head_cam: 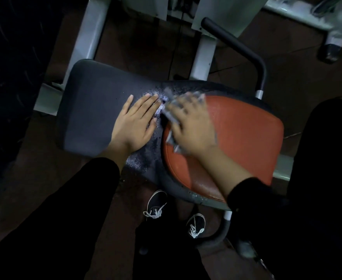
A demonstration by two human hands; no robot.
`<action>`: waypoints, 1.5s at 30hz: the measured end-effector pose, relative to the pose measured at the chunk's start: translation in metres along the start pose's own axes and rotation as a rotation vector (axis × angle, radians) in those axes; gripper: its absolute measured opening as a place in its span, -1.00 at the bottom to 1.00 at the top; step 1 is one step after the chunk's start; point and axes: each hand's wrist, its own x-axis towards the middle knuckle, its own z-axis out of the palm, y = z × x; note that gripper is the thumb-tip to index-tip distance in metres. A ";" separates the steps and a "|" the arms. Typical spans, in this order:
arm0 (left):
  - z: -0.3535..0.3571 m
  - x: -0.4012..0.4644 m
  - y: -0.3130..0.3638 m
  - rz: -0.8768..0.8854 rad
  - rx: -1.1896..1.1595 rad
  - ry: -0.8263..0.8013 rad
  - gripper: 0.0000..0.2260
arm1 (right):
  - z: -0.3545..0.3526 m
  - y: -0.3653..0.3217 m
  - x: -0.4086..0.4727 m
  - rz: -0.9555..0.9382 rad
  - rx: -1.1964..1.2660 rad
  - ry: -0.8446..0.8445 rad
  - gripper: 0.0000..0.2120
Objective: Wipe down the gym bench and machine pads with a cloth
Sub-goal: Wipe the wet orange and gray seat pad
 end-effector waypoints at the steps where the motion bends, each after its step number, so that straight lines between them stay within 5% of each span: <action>1: 0.000 0.000 -0.001 0.009 0.001 -0.009 -0.55 | 0.004 -0.012 -0.016 -0.088 -0.021 -0.009 -0.59; 8: -0.002 0.002 0.001 0.002 -0.011 0.011 -0.57 | 0.000 0.050 -0.123 -0.395 -0.022 -0.128 -0.60; 13: -0.001 -0.001 0.001 -0.011 -0.012 0.015 -0.57 | -0.017 0.090 -0.044 0.053 0.052 -0.020 -0.55; 16: -0.001 0.000 0.003 -0.014 -0.007 0.007 -0.57 | -0.010 0.052 0.007 0.139 0.058 0.003 -0.54; 21: -0.008 -0.001 0.005 -0.020 -0.011 -0.085 -0.51 | 0.003 -0.004 -0.035 -0.246 0.027 -0.040 -0.61; 24: -0.016 -0.001 0.018 -0.093 -0.001 -0.141 -0.51 | 0.003 0.007 -0.074 -0.298 0.060 -0.019 -0.55; 28: -0.036 -0.004 0.056 -0.153 -0.006 -0.178 -0.53 | -0.017 0.027 -0.105 -0.136 0.143 -0.118 -0.35; 34: -0.101 -0.008 0.137 -0.238 -0.024 -0.328 -0.50 | -0.075 0.032 -0.129 0.212 0.303 -0.095 -0.45; 45: -0.233 -0.042 0.268 -0.138 0.016 -0.406 -0.51 | -0.180 0.005 -0.222 0.465 0.383 -0.026 -0.46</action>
